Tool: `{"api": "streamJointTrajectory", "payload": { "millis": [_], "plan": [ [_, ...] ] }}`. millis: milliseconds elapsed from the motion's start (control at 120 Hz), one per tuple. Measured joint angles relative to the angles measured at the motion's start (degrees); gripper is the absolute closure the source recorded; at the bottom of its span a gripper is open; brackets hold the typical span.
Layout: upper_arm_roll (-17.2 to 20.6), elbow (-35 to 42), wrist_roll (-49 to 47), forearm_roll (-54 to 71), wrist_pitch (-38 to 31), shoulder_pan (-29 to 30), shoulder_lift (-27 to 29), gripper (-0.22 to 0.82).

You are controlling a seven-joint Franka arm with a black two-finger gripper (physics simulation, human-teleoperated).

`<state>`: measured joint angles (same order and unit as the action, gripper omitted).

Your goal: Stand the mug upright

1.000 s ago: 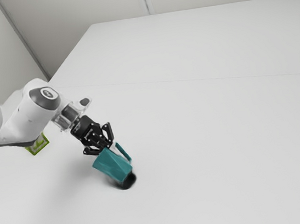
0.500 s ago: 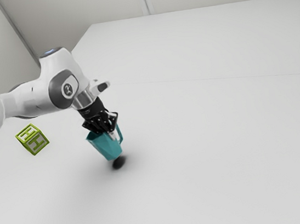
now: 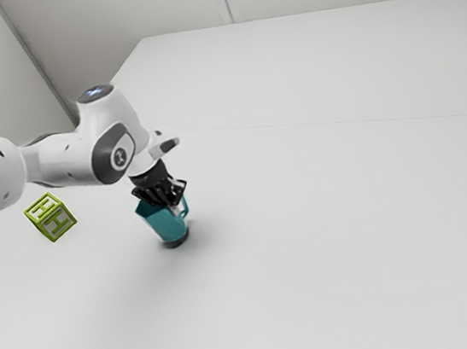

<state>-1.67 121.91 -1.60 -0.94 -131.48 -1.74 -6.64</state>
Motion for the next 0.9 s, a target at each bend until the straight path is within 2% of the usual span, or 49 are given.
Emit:
{"api": "streamJointTrajectory", "payload": {
  "millis": [308, 475, 575, 717, 900],
  "plan": [
    [0.25, -0.06, -0.2, 0.1, -0.95, 0.14, -1.78, 0.78],
    [0.79, -0.15, 0.14, 0.12, -0.83, 0.05, -1.44, 0.42],
    [0.86, -0.16, 0.31, 0.13, -0.71, 0.09, -0.75, 0.26],
    [0.88, -0.17, 0.56, 0.1, 0.54, 0.16, 1.35, 0.14],
    [0.88, -1.73, 0.84, -0.22, 3.8, 0.14, 4.51, 0.06]
  ]
}}
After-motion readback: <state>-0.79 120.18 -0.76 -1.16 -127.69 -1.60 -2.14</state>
